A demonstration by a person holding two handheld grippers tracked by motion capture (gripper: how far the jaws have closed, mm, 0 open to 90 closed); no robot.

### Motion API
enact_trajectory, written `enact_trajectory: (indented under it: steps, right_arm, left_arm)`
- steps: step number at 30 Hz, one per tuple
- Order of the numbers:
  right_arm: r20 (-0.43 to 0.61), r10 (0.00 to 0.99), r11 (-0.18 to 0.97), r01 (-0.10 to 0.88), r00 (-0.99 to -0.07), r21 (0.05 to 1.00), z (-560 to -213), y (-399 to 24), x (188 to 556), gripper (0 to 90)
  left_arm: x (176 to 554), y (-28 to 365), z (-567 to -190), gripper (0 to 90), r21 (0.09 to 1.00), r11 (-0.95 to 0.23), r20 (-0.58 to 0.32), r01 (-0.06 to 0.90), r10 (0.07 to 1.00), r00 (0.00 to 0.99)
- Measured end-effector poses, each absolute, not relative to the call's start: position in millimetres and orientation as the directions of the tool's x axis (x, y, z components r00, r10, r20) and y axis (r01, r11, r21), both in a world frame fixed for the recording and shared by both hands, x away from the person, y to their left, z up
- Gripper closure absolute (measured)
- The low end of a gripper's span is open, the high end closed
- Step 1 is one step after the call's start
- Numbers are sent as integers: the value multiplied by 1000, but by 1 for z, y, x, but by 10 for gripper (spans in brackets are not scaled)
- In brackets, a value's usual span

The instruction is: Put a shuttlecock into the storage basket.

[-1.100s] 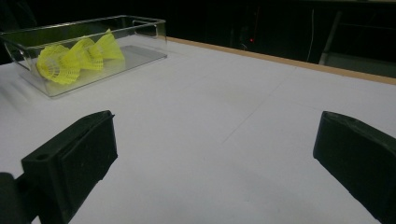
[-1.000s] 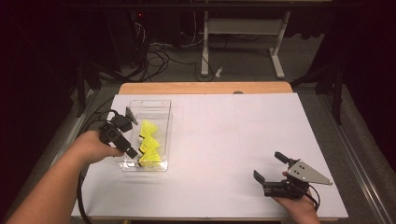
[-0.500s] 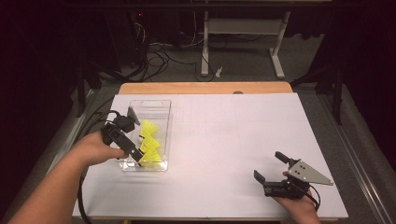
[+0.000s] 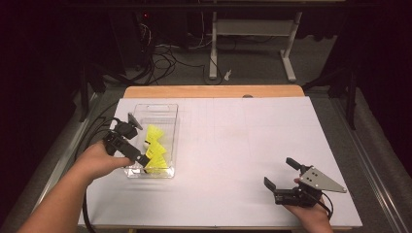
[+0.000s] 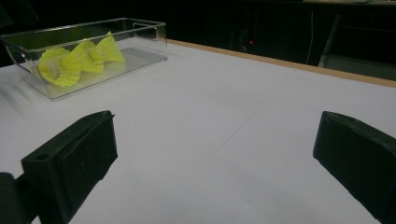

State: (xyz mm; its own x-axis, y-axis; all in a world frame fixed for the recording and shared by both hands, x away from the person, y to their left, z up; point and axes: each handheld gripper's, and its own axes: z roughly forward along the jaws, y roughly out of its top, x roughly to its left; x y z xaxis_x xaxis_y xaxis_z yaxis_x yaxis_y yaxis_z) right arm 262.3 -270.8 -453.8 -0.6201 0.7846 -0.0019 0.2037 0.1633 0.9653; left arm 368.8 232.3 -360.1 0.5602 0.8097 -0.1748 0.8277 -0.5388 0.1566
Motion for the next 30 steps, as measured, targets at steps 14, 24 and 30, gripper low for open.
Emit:
enact_trajectory:
  steps: [14,24,30]
  right_arm:
    - [-6,783,170,205,-622,964,-454,-269,262,4]
    - [-4,788,164,203,-616,965,-454,-270,262,4]
    - [-3,789,160,201,-615,966,-454,-270,262,4]
  left_arm:
    - [334,251,-384,2,463,-416,-201,782,810,551]
    - [316,254,-397,2,547,-379,-186,746,814,550]
    - [305,258,-404,2,623,-312,-199,717,824,531]
